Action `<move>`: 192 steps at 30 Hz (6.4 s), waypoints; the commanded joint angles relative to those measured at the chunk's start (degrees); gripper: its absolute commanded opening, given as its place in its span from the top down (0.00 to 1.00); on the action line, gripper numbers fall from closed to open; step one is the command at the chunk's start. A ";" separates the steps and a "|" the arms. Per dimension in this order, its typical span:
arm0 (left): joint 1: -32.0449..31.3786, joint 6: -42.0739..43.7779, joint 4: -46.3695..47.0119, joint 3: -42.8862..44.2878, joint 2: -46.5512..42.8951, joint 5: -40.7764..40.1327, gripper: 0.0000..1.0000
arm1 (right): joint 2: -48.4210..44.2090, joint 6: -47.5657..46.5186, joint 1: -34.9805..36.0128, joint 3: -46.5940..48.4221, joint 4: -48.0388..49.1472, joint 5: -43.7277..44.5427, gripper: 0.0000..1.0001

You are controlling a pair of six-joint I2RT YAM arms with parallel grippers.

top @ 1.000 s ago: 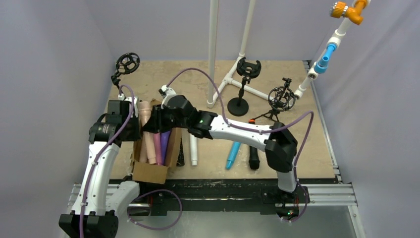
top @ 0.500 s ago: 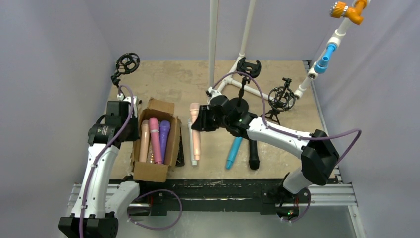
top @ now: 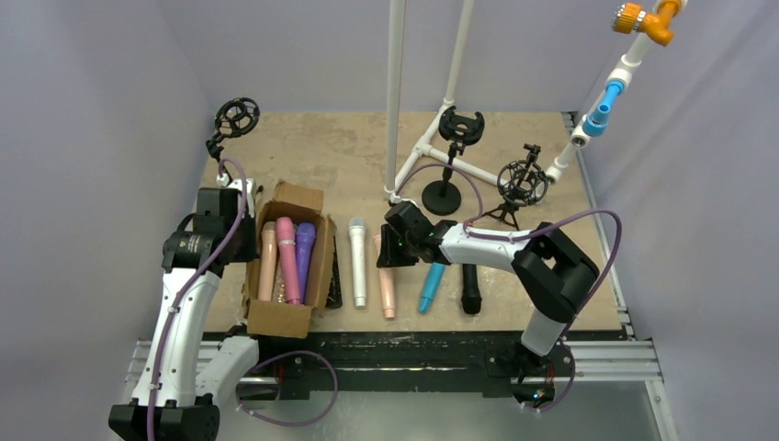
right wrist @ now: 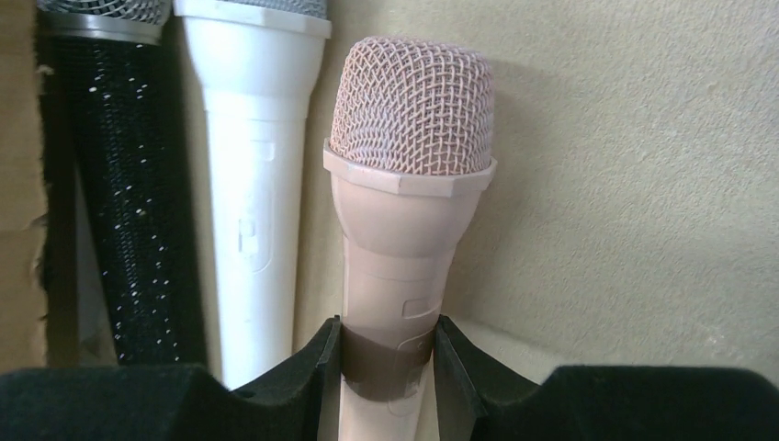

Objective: Attach the microphones to the stand

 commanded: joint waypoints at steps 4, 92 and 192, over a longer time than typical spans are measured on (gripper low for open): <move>-0.24 -1.33 3.92 0.78 -1.48 1.68 1.00 | 0.76 -0.19 -0.07 3.36 3.77 2.47 0.45; -0.24 0.26 5.80 -0.27 -2.62 -1.61 1.00 | -9.55 -0.21 -1.19 7.35 -8.92 6.23 1.00; -2.09 2.42 13.30 -4.77 -2.70 -5.11 1.00 | 23.82 4.85 15.46 48.38 6.34 9.22 0.90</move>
